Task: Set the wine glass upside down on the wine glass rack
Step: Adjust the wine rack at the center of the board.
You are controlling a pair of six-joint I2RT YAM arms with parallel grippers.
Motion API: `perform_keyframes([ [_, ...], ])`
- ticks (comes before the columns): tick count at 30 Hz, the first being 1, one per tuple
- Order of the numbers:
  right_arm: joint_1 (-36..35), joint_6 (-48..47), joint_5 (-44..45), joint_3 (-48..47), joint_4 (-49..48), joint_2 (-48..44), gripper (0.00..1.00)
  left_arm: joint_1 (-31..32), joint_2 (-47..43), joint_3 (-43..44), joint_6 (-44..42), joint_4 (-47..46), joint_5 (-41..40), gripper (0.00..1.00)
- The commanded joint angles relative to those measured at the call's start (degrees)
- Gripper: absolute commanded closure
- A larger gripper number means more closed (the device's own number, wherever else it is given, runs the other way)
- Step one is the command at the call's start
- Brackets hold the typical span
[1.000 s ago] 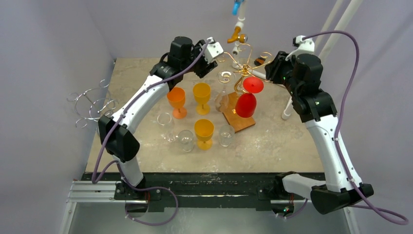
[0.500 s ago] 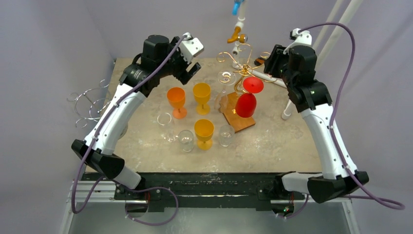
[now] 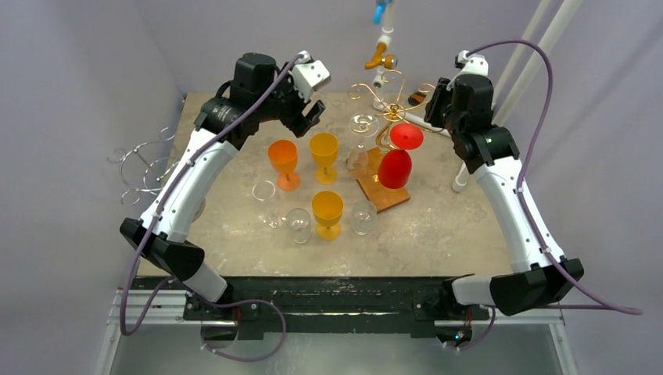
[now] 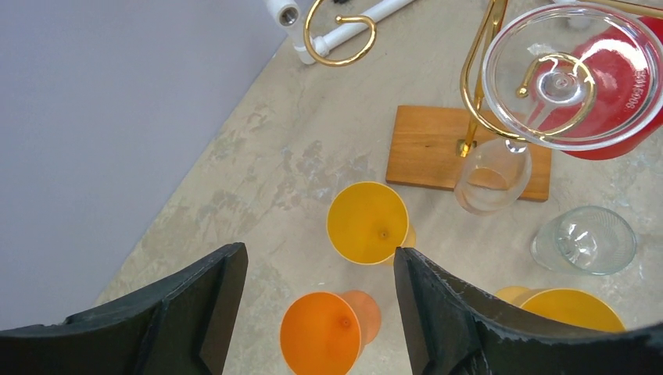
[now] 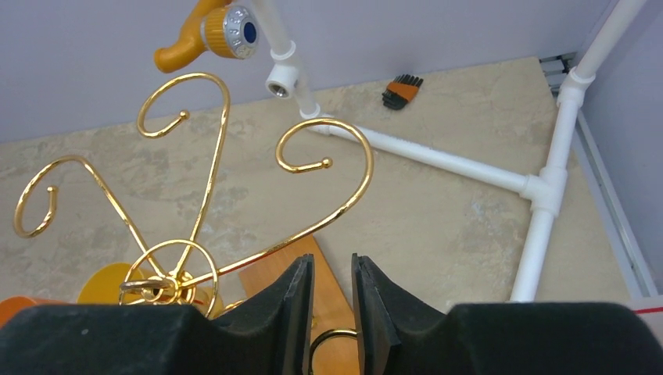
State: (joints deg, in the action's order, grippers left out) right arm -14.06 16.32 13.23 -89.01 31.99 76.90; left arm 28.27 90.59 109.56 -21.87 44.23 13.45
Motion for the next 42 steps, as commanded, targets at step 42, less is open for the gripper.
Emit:
perform_keyframes([
  [42, 0.84, 6.18, -4.75, 11.29, 2.70, -12.01, 0.79, 24.37, 13.82, 24.98, -4.17, -0.91, -12.72, 0.15],
])
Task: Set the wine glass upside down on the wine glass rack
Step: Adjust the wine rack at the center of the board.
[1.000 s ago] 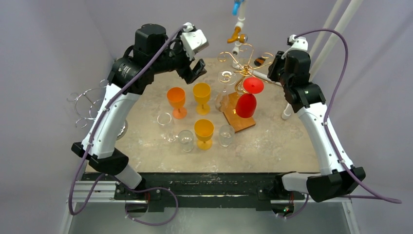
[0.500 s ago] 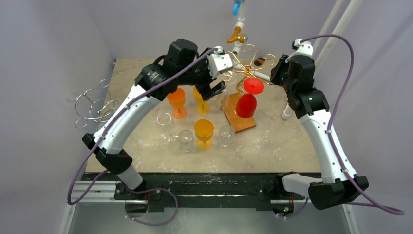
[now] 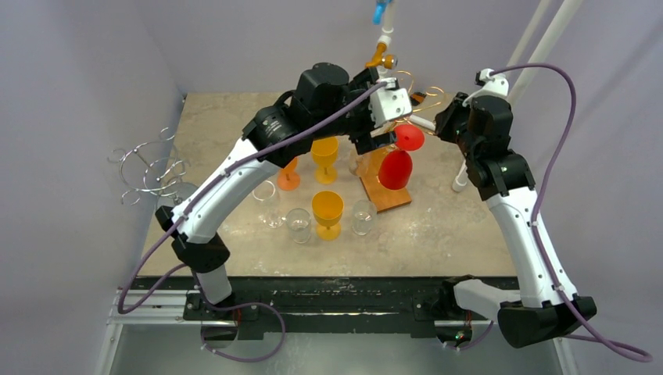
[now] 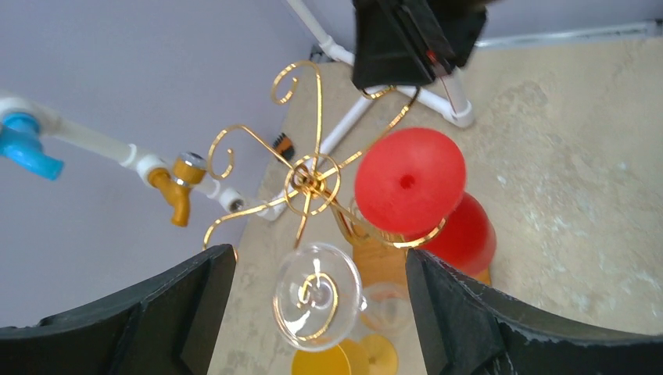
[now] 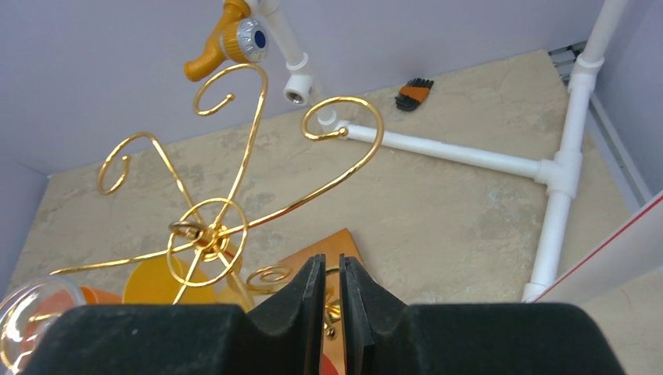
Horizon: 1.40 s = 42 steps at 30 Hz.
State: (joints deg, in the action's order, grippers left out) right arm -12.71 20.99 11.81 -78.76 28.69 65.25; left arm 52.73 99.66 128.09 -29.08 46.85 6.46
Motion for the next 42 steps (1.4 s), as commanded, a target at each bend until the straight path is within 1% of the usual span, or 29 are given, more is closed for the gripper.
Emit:
perform_keyframes([
  [1, -0.49, 1.36, -3.00, 1.08, 6.15, -0.53, 0.78, -0.04, 6.31, 8.01, 3.82, -3.50, -6.06, 0.16],
  [3, -0.51, 1.07, -1.71, 1.08, 6.58, -0.84, 0.66, -0.08, 8.64, 10.25, 5.12, -3.75, -6.28, 0.20],
  [5, -0.47, 1.11, -1.51, 1.04, 6.67, -1.23, 0.61, -0.08, 10.04, 10.89, 5.19, -4.62, -6.28, 0.23],
  [6, -0.47, 1.16, -2.25, 0.71, 6.45, -1.37, 0.58, -0.08, 10.57, 10.84, 5.41, -5.32, -6.28, 0.27],
  [9, -0.44, 0.71, -0.41, -0.36, 6.38, -2.07, 0.52, -0.12, 11.97, 11.17, 5.17, -6.53, -6.28, 0.42],
  [11, -0.40, 0.78, -0.28, -1.43, 6.51, -2.32, 0.52, -0.21, 12.68, 11.45, 4.93, -7.06, -6.28, 0.44],
  [16, -0.35, 0.96, 1.47, -1.09, 6.51, -3.27, 0.60, -2.59, 14.31, 12.97, 7.17, -7.32, -5.25, 0.46],
  [19, -0.32, 0.58, 2.90, 0.23, 6.26, -4.18, 0.59, -3.91, 13.22, 12.74, 8.49, -8.07, -4.50, 0.48],
  [22, -0.23, 0.28, 3.23, 0.39, 5.70, -4.52, 0.54, -4.11, 9.90, 9.96, 8.38, -9.45, -3.66, 0.46],
  [26, -0.08, 0.04, 1.53, -3.18, 5.27, -3.12, 0.52, -4.12, 5.04, 5.47, 8.06, -10.04, -3.10, 0.44],
  [29, -0.06, -0.37, 0.69, -7.81, 5.75, -1.05, 0.52, -4.10, 0.86, 0.39, 7.20, -9.06, -1.60, 0.44],
  [34, -0.16, -2.47, 0.66, -12.74, 5.36, 3.45, 0.53, -4.04, -6.03, -7.53, 5.16, -8.17, 0.50, 0.44],
  [38, -0.11, -3.95, 1.54, -15.44, 4.20, 7.66, 0.55, -4.00, -7.75, -9.53, 1.30, -6.00, 2.75, 0.47],
  [40, -0.14, -5.80, 3.16, -16.82, 3.42, 9.68, 0.58, -3.97, -8.10, -9.59, 0.73, -4.68, 3.98, 0.50],
  [42, -0.14, -6.51, 3.54, -17.77, 2.68, 11.46, 0.59, -3.98, -8.52, -10.38, 1.04, -3.43, 6.35, 0.52],
])
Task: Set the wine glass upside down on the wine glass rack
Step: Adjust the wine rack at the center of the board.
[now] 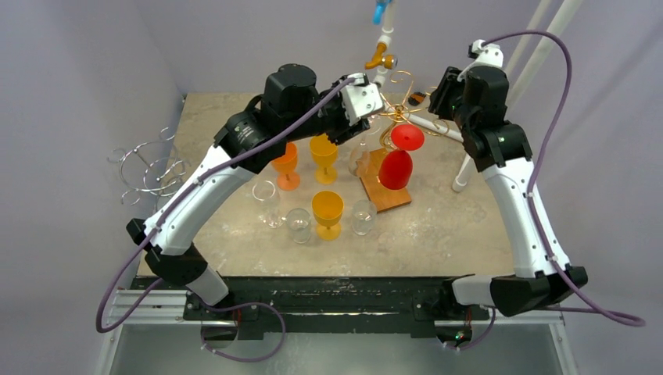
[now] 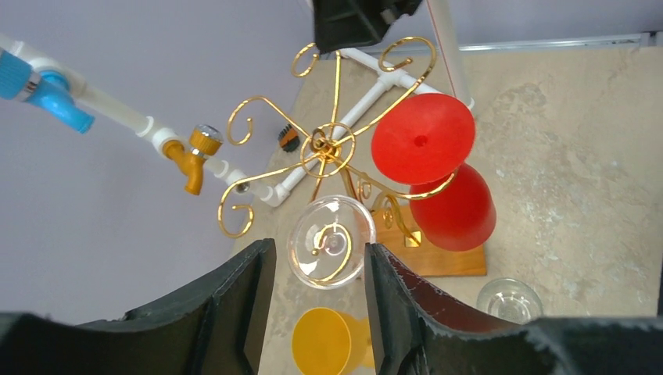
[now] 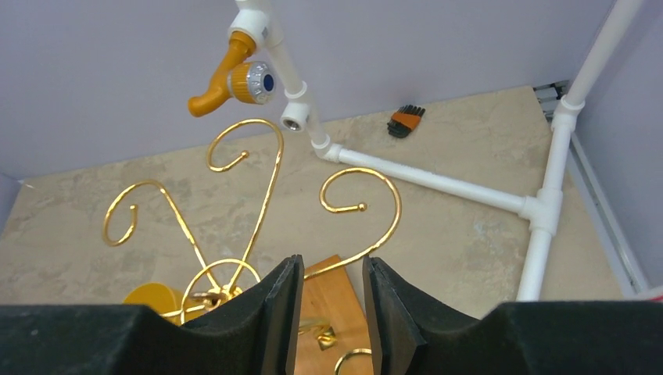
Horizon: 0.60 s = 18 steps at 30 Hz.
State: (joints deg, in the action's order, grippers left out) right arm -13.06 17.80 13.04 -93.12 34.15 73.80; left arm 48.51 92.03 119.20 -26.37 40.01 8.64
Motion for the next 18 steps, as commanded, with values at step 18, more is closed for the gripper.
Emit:
perform_keyframes([
  [18, 0.21, -5.59, 5.50, -3.32, -6.61, 6.66, 0.56, 4.31, -3.33, -13.70, -26.43, -3.51, 3.49, 0.42],
])
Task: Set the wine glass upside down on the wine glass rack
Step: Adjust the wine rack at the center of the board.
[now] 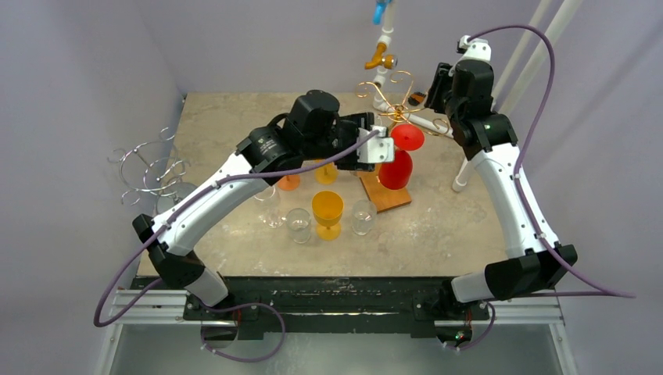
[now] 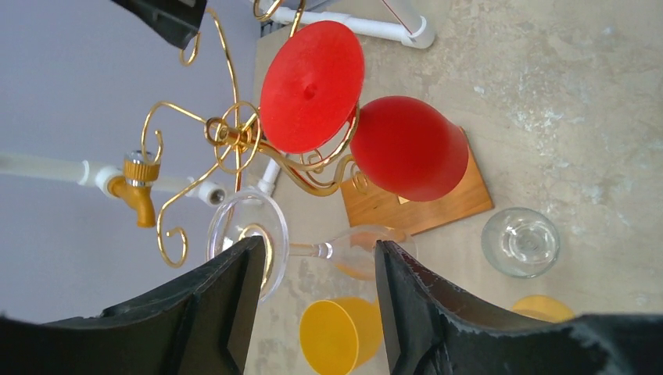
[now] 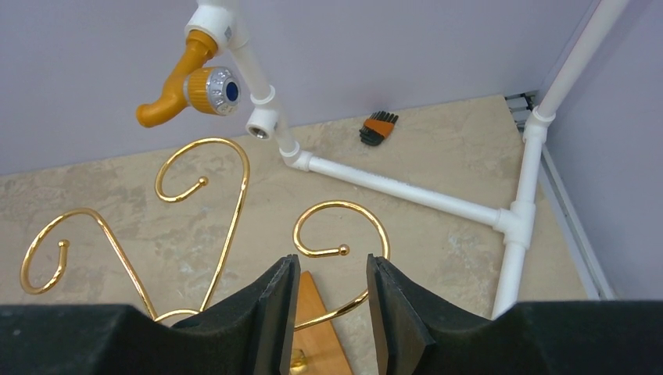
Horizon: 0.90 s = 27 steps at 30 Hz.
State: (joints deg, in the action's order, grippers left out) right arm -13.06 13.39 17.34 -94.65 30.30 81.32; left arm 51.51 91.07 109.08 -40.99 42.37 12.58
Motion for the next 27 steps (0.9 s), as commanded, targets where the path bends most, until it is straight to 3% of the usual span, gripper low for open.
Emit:
perform_keyframes([
  [1, 0.17, -1.16, 1.06, -1.79, -2.83, -0.75, 0.56, 1.65, -2.87, -5.02, -14.65, -7.22, -0.45, 0.42],
  [12, 0.15, -1.87, -0.42, -0.41, -4.35, -0.83, 0.65, 3.85, -2.09, -11.14, -27.06, -19.43, -5.16, 0.46],
  [27, 0.18, -1.43, -1.52, 2.10, -5.32, -1.18, 0.74, 4.04, 5.22, -5.23, -25.83, -21.15, -12.20, 0.56],
])
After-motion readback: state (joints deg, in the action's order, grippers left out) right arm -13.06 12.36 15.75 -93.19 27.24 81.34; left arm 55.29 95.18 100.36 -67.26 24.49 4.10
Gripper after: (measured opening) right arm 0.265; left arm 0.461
